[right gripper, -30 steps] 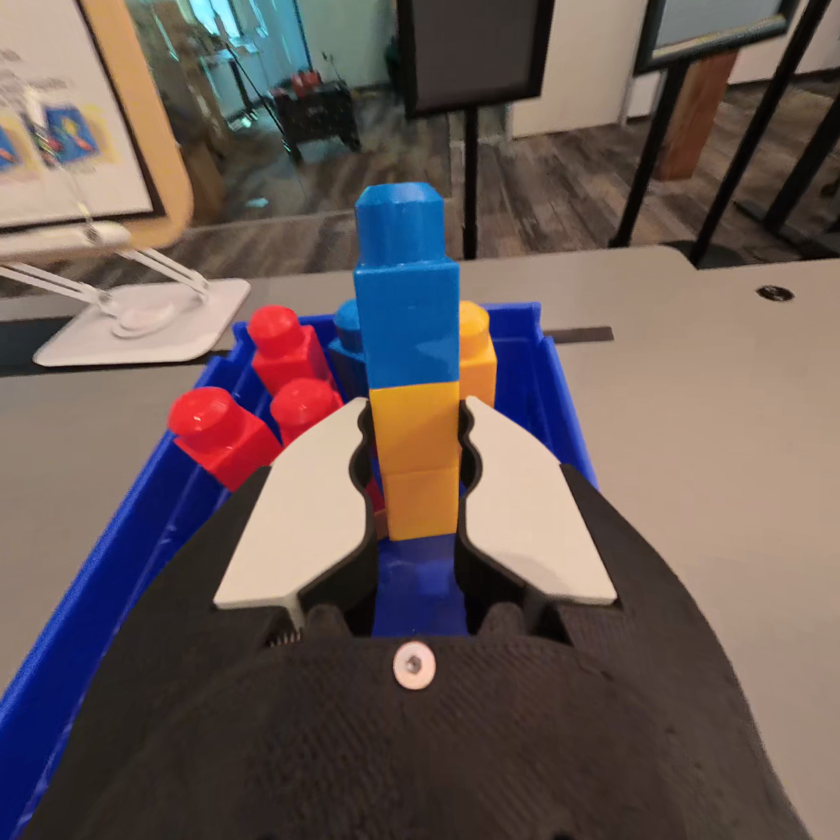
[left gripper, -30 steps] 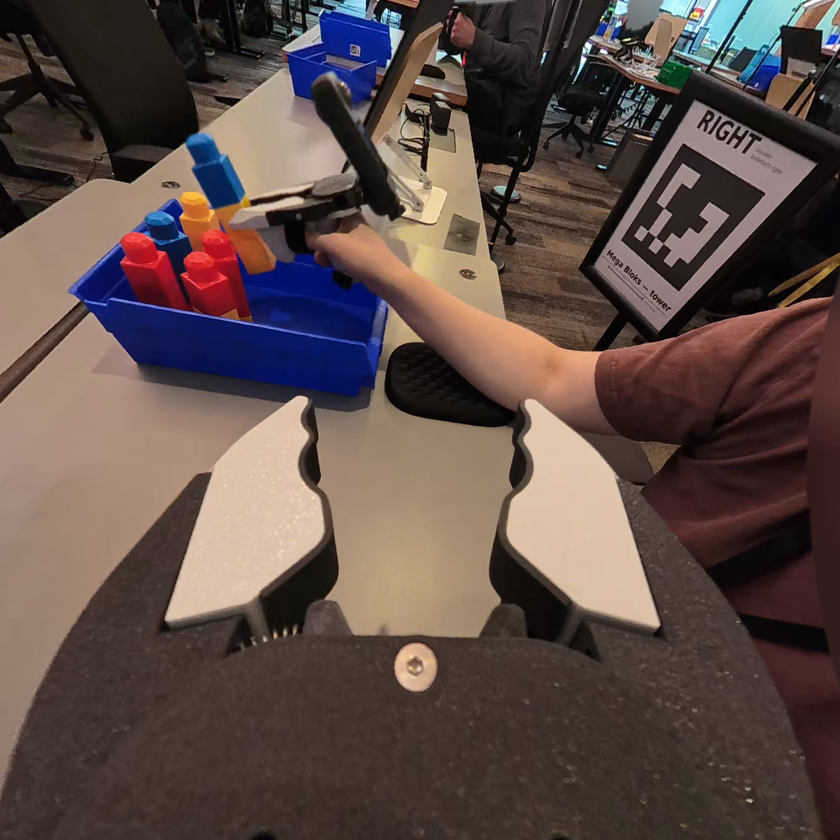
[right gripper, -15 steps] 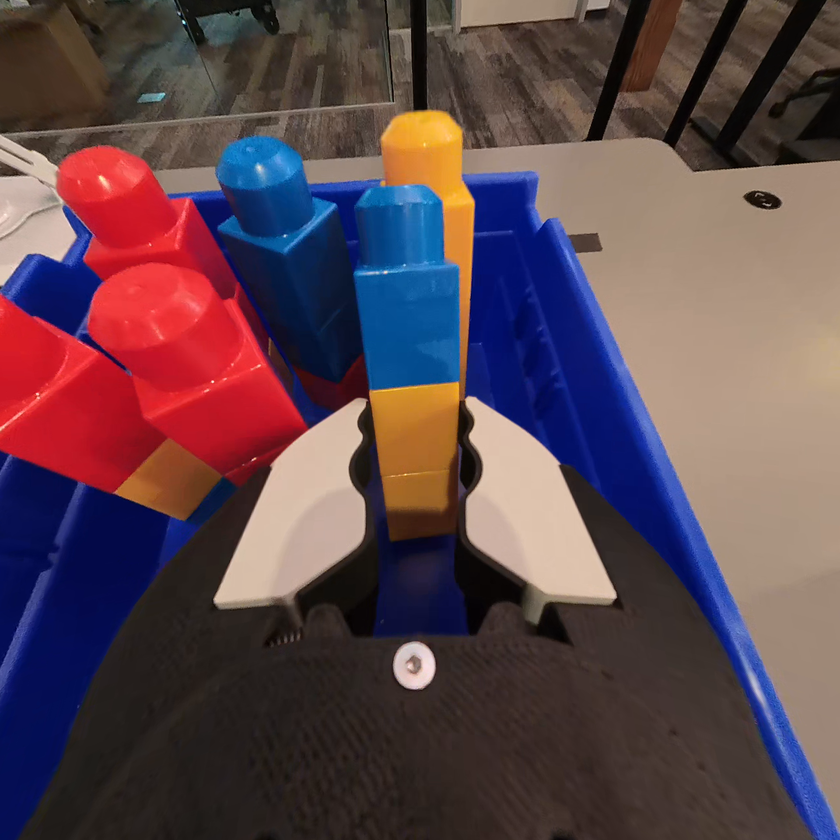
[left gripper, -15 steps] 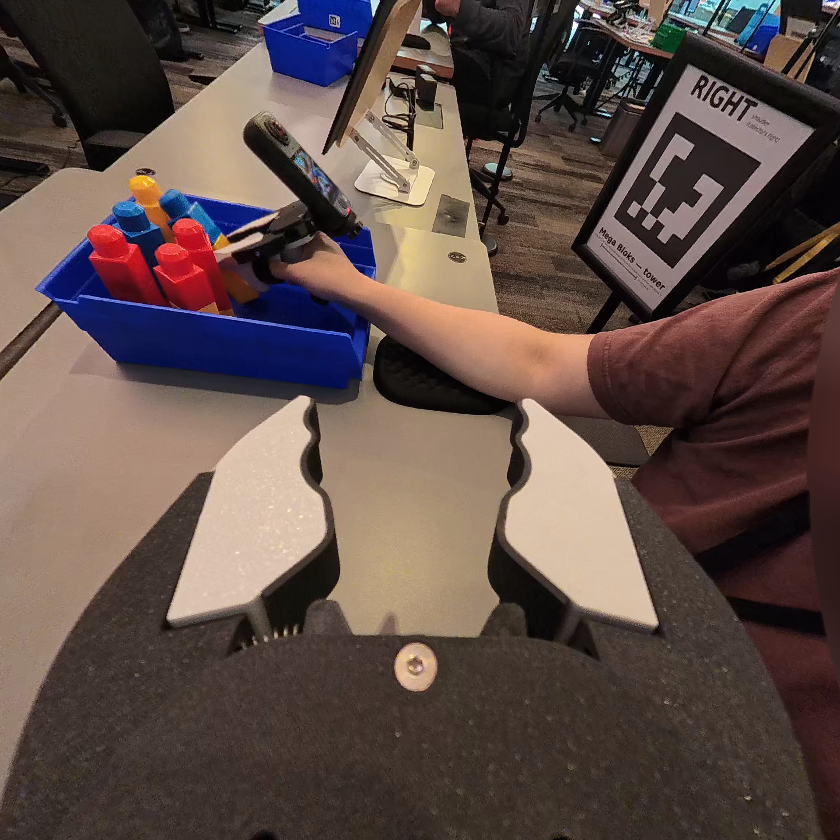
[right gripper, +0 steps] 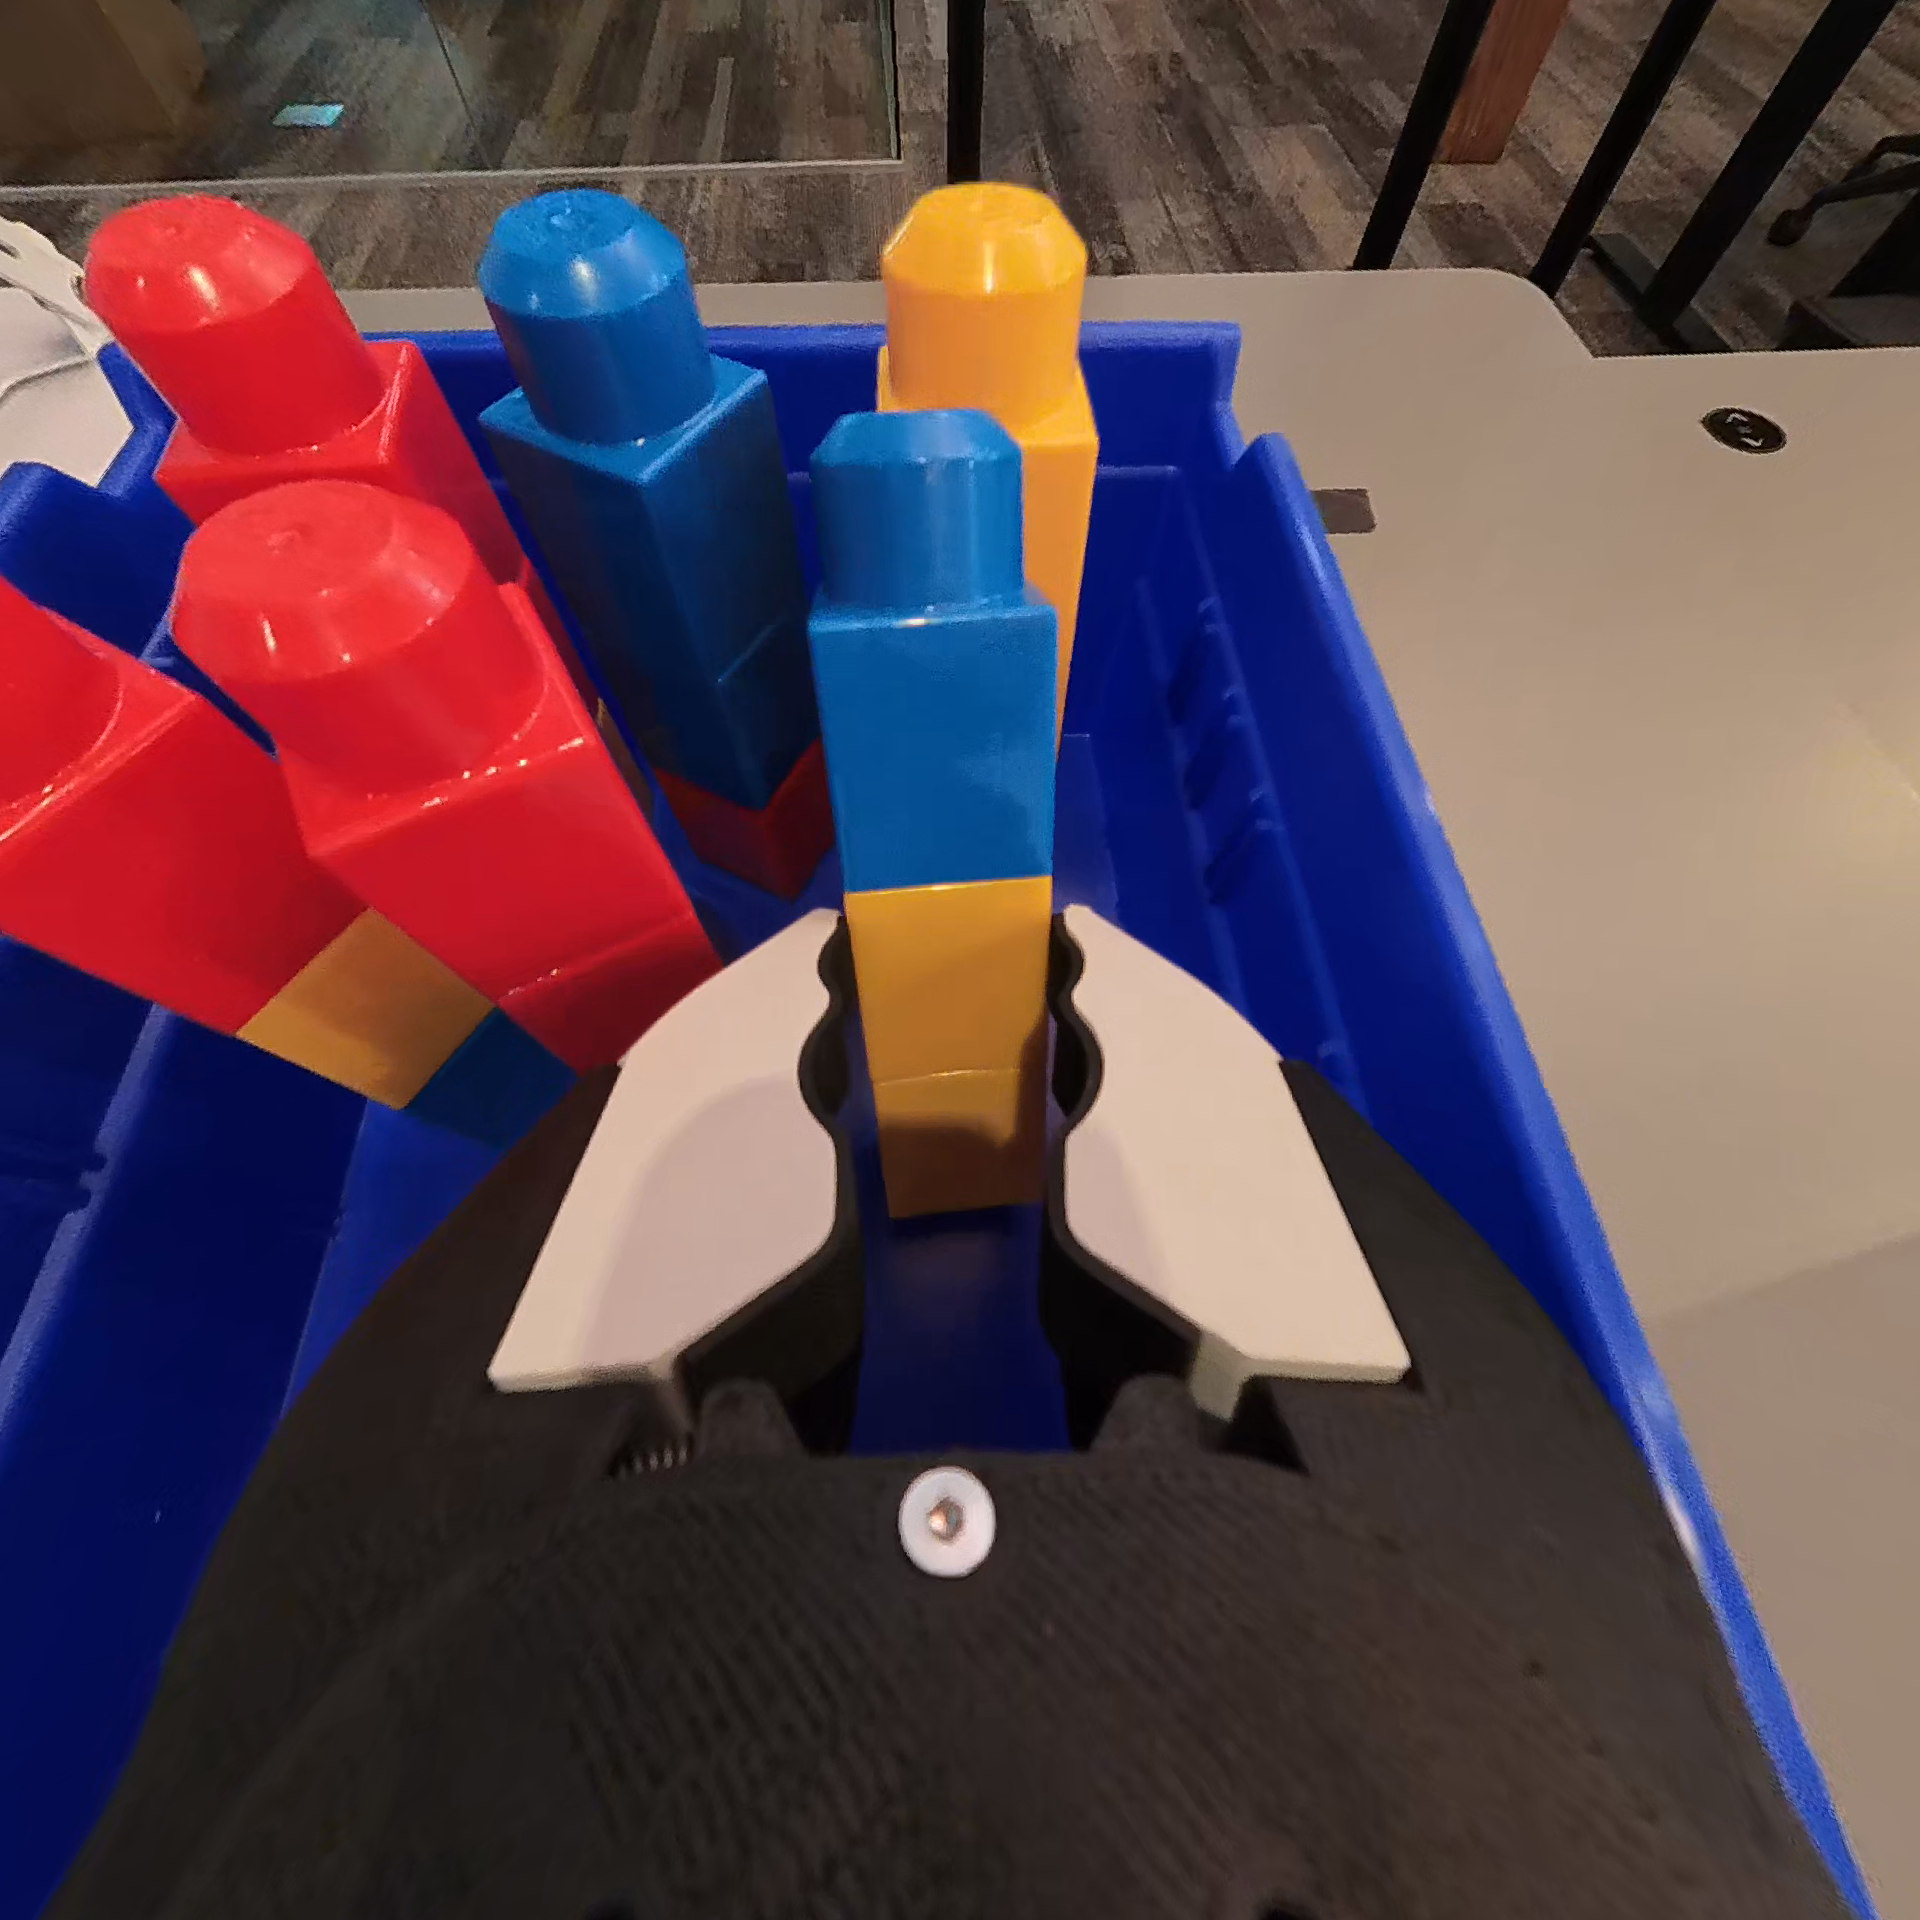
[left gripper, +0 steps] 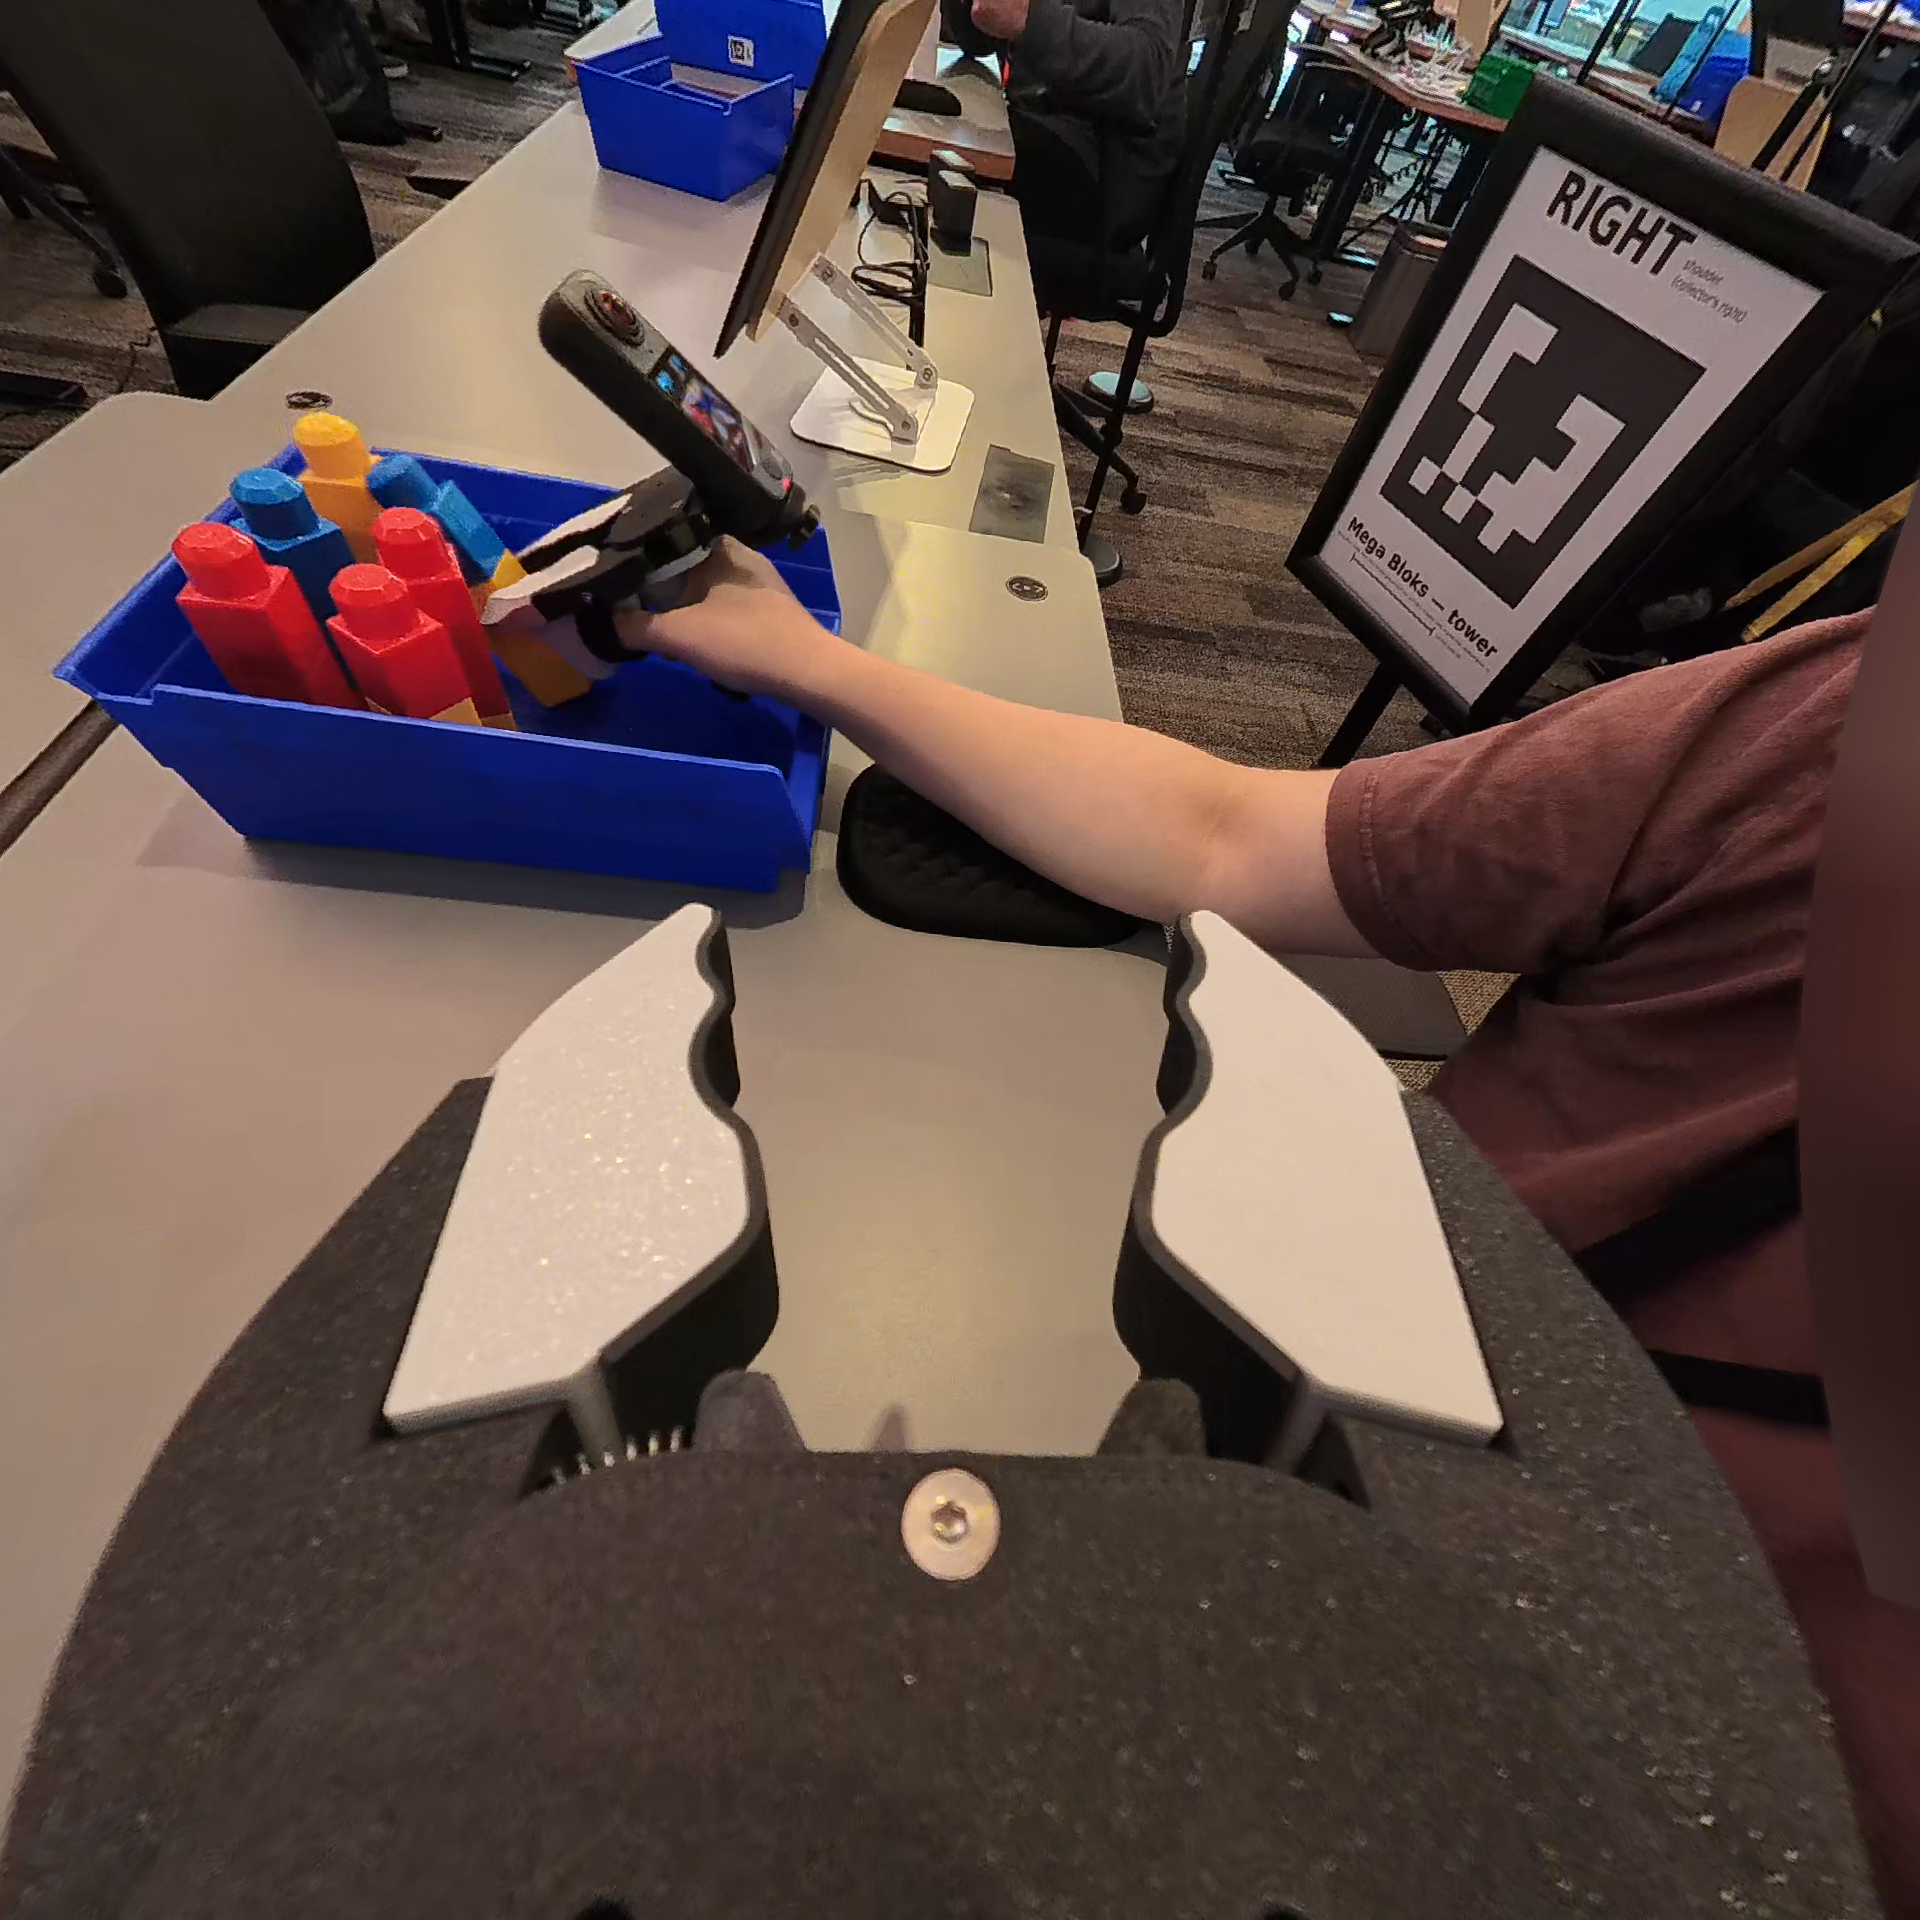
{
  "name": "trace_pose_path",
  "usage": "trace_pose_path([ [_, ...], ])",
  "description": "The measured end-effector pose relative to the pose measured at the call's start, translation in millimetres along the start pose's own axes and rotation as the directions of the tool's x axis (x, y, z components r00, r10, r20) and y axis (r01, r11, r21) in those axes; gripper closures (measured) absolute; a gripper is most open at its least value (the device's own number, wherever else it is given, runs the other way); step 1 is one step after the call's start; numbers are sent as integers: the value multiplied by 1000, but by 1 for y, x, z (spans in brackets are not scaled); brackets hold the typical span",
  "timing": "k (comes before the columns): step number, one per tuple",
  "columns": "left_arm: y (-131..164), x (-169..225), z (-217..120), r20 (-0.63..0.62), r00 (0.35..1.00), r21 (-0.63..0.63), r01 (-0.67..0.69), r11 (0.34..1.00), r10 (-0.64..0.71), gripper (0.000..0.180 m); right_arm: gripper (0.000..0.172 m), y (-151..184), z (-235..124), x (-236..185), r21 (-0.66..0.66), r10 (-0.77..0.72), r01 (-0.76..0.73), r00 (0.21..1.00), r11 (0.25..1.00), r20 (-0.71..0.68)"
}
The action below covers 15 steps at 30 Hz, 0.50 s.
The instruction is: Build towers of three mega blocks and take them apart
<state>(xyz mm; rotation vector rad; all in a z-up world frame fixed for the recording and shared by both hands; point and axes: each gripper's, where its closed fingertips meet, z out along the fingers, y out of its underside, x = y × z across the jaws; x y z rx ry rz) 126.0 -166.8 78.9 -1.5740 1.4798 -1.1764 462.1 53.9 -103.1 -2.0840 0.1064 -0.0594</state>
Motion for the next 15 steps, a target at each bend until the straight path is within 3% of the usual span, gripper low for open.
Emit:
trace_pose_path([
  [15,6,4,5,-13,1000,-36,2,999,-2,101,135,23,-18,-10,-184,-114,116,993,976,19],
])
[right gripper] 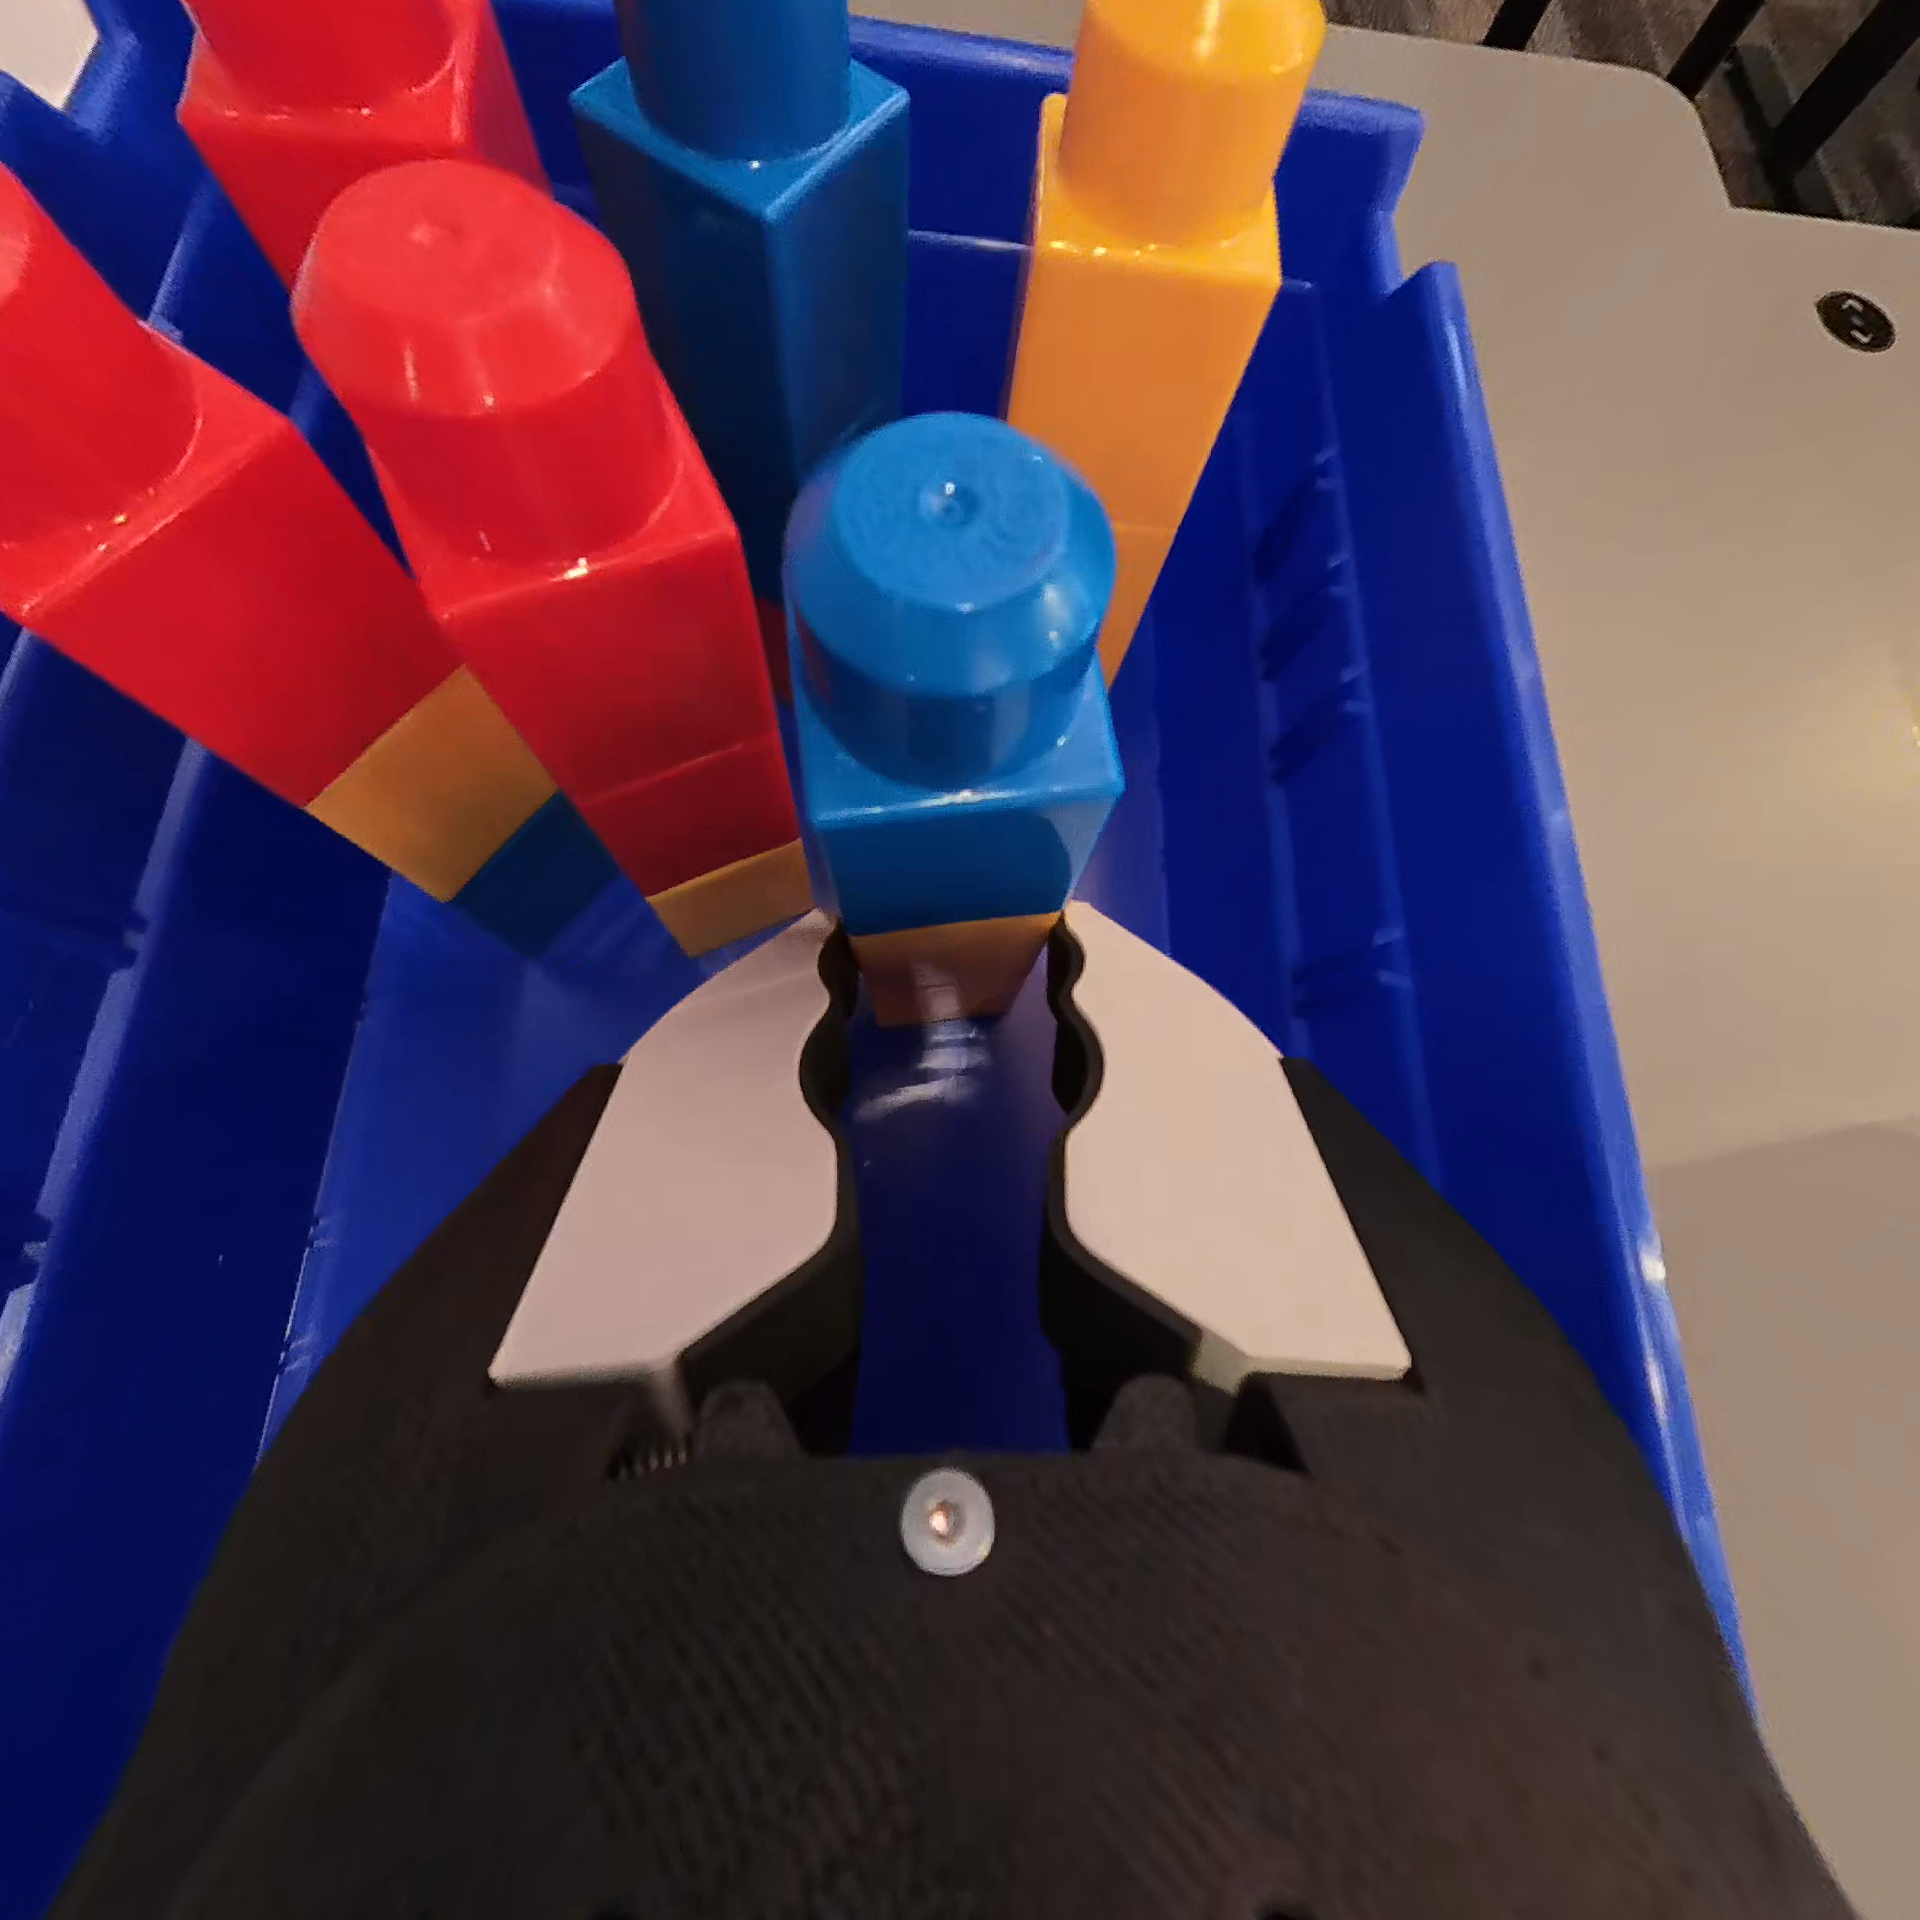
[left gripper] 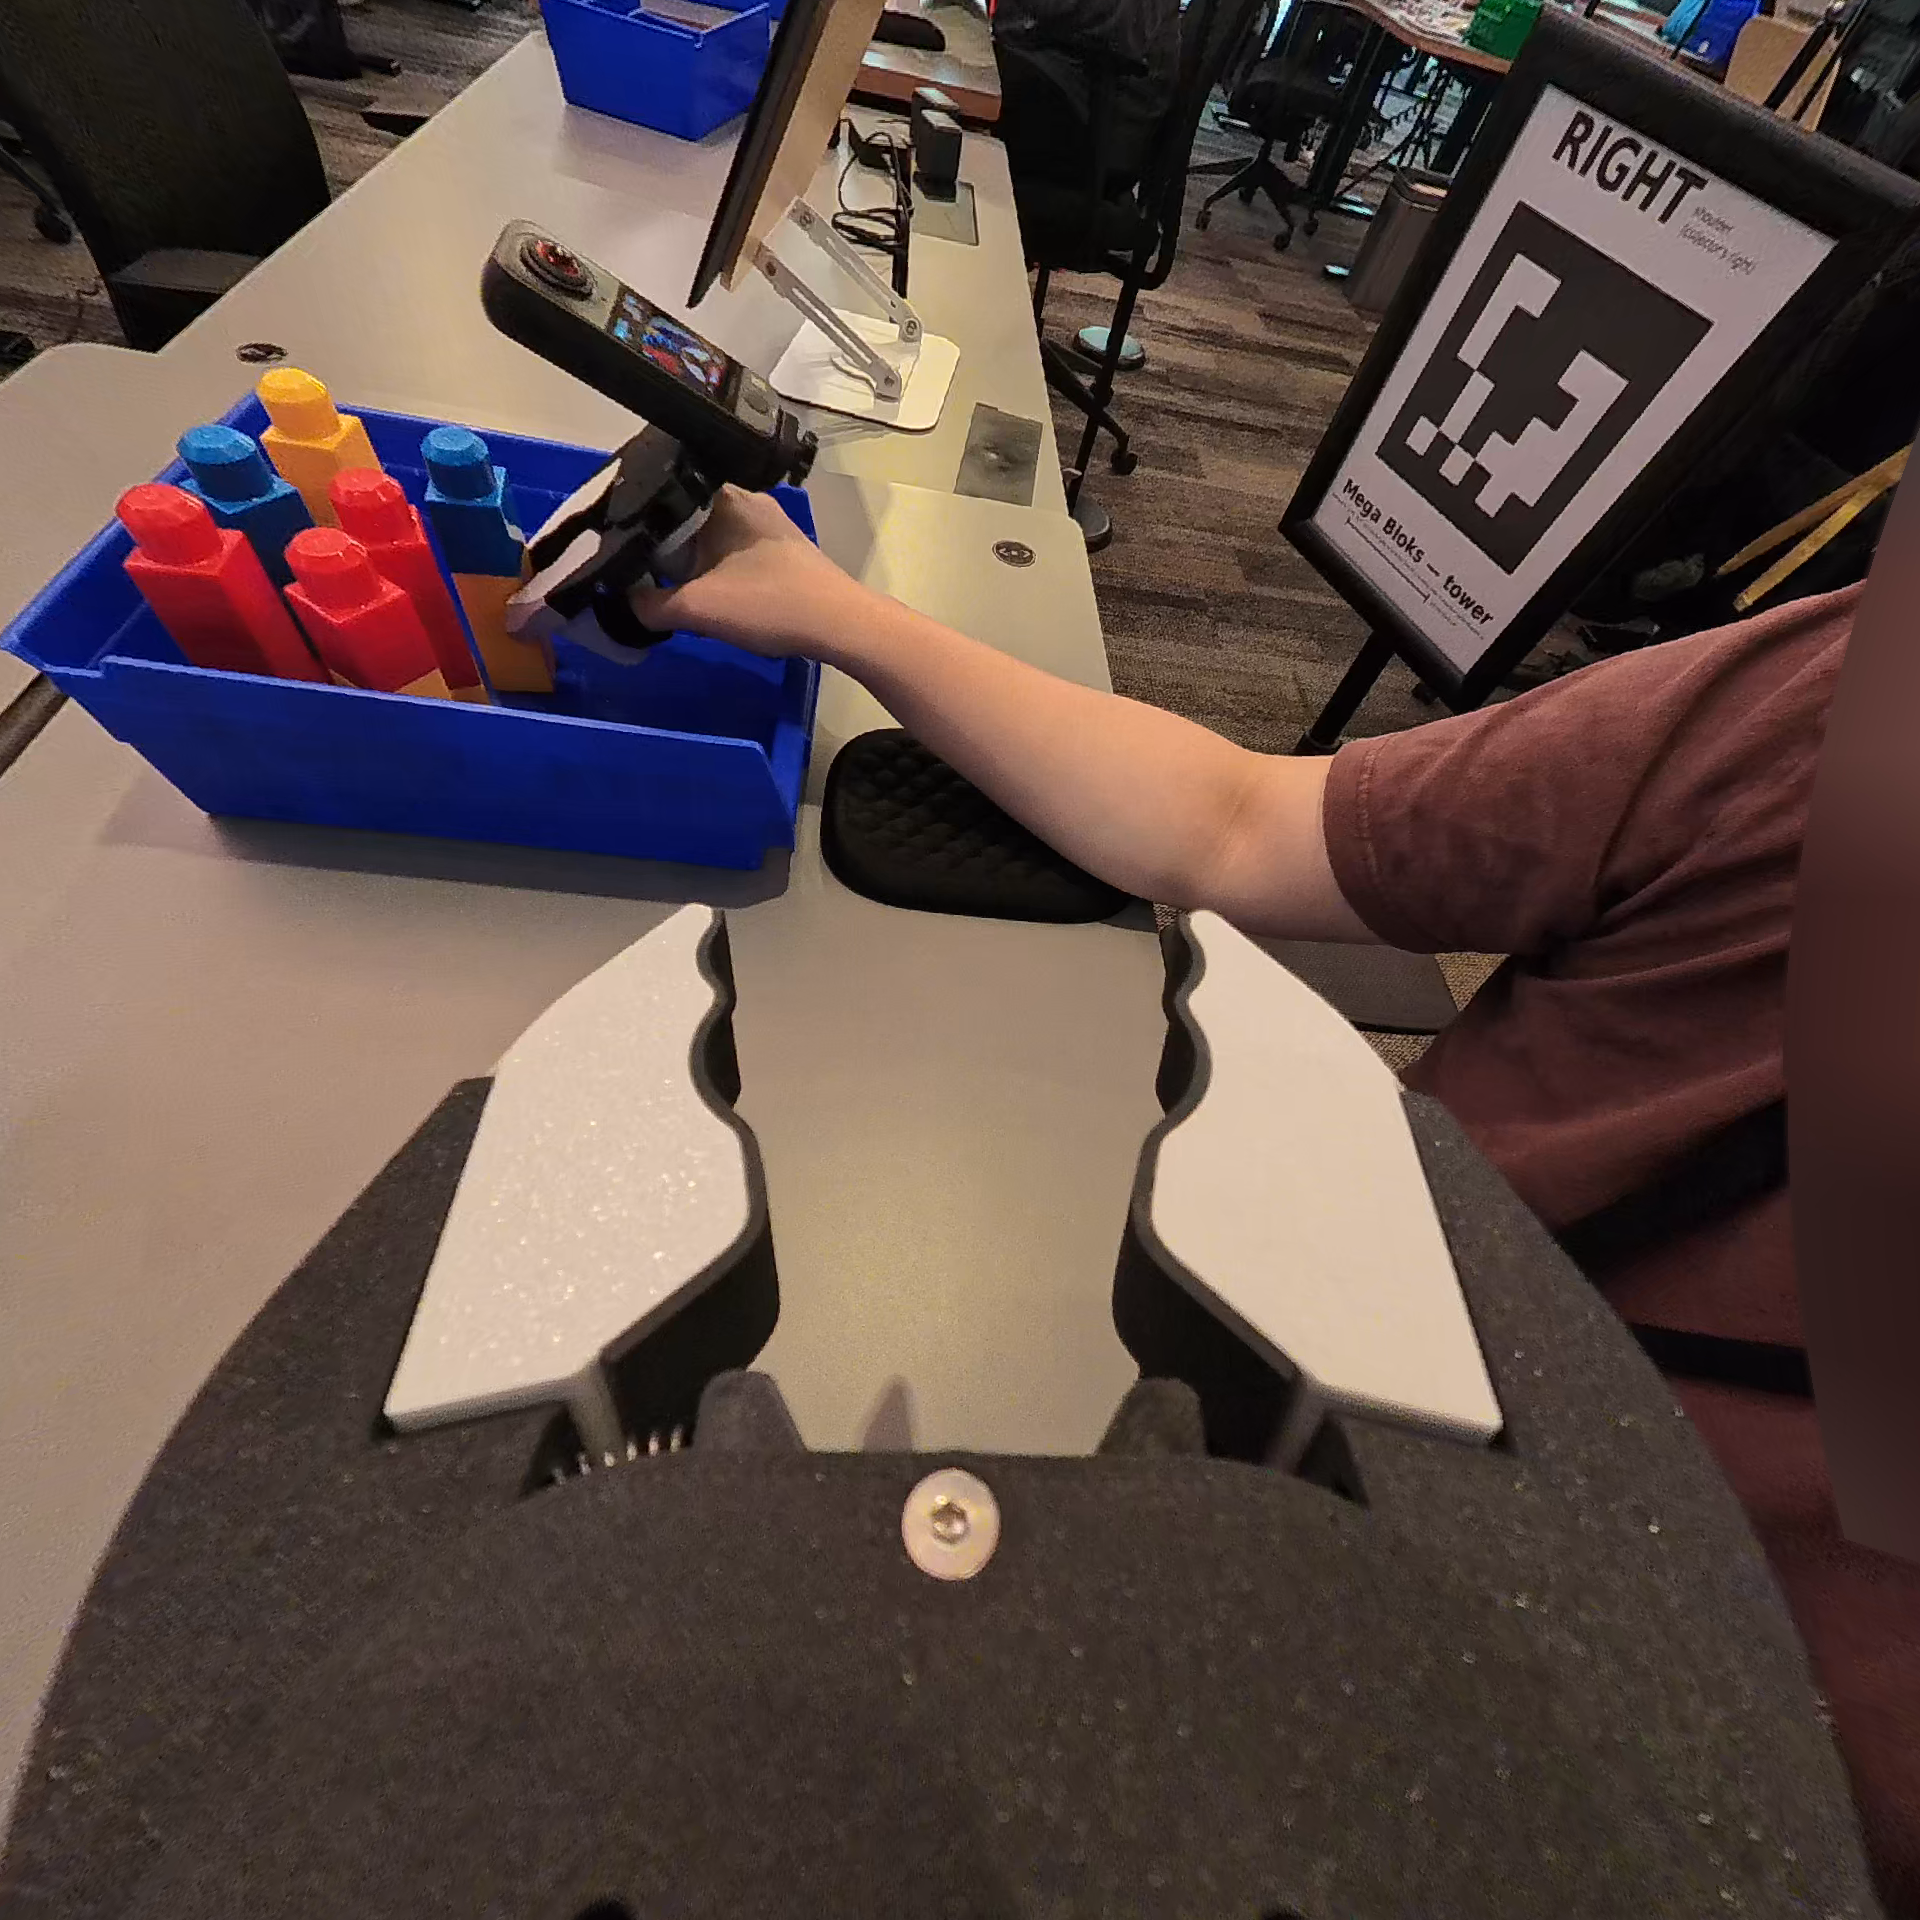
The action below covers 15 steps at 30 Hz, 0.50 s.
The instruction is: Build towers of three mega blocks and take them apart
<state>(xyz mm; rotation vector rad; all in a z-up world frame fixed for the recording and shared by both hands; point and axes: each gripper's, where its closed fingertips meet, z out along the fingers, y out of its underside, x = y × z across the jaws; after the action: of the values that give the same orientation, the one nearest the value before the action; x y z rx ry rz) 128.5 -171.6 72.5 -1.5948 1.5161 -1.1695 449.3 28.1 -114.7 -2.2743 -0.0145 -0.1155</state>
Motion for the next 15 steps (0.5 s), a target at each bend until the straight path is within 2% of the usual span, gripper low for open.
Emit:
trace_pose_path([
  [4,0,-1,0,2,1000,-1,4,1000,-4,101,135,-1,2,10,13,-1,1,999,1000,-44],
  [10,-1,-5,-5,24,1000,3,13,1000,-13,101,134,-5,9,14,24,78,-78,997,997,-19],
  [13,-4,-16,-16,78,997,23,18,1000,-20,101,134,-7,11,15,42,86,-85,996,996,-28],
  [15,-5,-31,-32,162,986,37,25,999,-30,102,134,-7,12,15,51,74,-73,997,996,-33],
])
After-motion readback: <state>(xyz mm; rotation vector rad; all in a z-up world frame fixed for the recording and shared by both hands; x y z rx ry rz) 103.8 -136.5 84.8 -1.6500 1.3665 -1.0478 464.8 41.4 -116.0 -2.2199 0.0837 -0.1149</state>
